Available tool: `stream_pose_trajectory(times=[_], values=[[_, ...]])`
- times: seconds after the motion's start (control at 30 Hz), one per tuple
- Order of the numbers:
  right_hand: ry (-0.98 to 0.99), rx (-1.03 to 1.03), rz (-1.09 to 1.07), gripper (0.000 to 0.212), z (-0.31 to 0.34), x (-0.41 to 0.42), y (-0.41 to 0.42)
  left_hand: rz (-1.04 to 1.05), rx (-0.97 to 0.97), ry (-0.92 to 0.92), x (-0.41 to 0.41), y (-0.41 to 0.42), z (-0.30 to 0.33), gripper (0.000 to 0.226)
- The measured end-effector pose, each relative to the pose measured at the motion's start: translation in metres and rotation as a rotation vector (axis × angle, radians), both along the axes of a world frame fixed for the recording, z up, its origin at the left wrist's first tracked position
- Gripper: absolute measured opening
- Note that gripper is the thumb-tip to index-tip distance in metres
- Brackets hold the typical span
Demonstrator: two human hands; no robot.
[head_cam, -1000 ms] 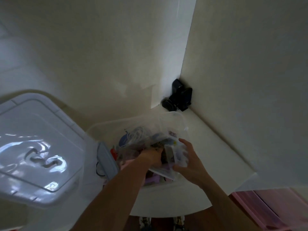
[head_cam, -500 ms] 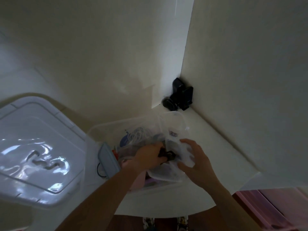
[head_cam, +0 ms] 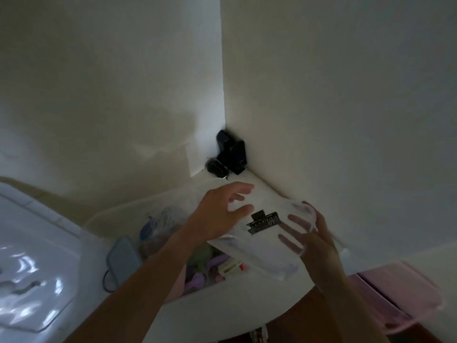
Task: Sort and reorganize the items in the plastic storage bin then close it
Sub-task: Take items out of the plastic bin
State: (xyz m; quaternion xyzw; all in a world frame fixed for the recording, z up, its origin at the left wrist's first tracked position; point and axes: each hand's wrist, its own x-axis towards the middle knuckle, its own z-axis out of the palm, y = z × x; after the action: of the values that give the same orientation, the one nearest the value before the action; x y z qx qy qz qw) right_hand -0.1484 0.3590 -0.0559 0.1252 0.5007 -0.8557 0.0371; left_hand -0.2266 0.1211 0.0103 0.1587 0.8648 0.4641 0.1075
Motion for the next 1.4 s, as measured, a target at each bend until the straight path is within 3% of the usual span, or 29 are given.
stream_pose_trajectory(times=[0.2, 0.33, 0.43, 0.5, 0.57, 0.63, 0.73, 0.87, 1.0, 1.2, 1.4], values=[[-0.125, -0.117, -0.252, 0.060, -0.031, 0.003, 0.039, 0.101, 0.007, -0.140, 0.003, 0.038, -0.008, 0.013], [-0.283, -0.053, -0.305, 0.075, -0.058, -0.001, 0.054, 0.198, 0.014, -0.307, -0.007, 0.065, -0.022, 0.029], [-0.428, 0.040, -0.315, 0.048, -0.091, -0.004, 0.058, 0.284, 0.121, -0.582, -0.021, 0.094, -0.037, 0.035], [-0.536, -0.028, -0.368, 0.042, -0.120, -0.010, 0.061, 0.370, 0.162, -0.676, -0.026, 0.112, -0.055, 0.059], [-0.499, -0.074, -0.396, 0.051, -0.134, -0.012, 0.058, 0.454, 0.102, -0.646, -0.028, 0.126, -0.076, 0.094], [-0.570, -0.212, -0.495, 0.059, -0.144, -0.019, 0.056, 0.501, 0.091, -0.632, -0.025, 0.139, -0.092, 0.114], [-0.620, -0.246, -0.533, 0.060, -0.150, -0.028, 0.054, 0.523, 0.059, -0.617, -0.016, 0.153, -0.111, 0.109], [-0.794, 0.140, -0.436, 0.061, -0.164, -0.044, 0.064, 0.449, -0.032, -0.574, -0.006, 0.162, -0.128, 0.098], [-0.820, 0.288, -0.376, 0.057, -0.172, -0.053, 0.077, 0.392, -0.011, -0.502, -0.001, 0.165, -0.132, 0.098], [-0.717, 0.083, -0.441, 0.055, -0.177, -0.055, 0.093, 0.372, 0.152, -0.593, -0.010, 0.169, -0.129, 0.098], [-0.625, 0.024, -0.320, 0.021, -0.170, -0.076, 0.068, 0.417, 0.095, -0.585, -0.018, 0.157, -0.120, 0.089]])
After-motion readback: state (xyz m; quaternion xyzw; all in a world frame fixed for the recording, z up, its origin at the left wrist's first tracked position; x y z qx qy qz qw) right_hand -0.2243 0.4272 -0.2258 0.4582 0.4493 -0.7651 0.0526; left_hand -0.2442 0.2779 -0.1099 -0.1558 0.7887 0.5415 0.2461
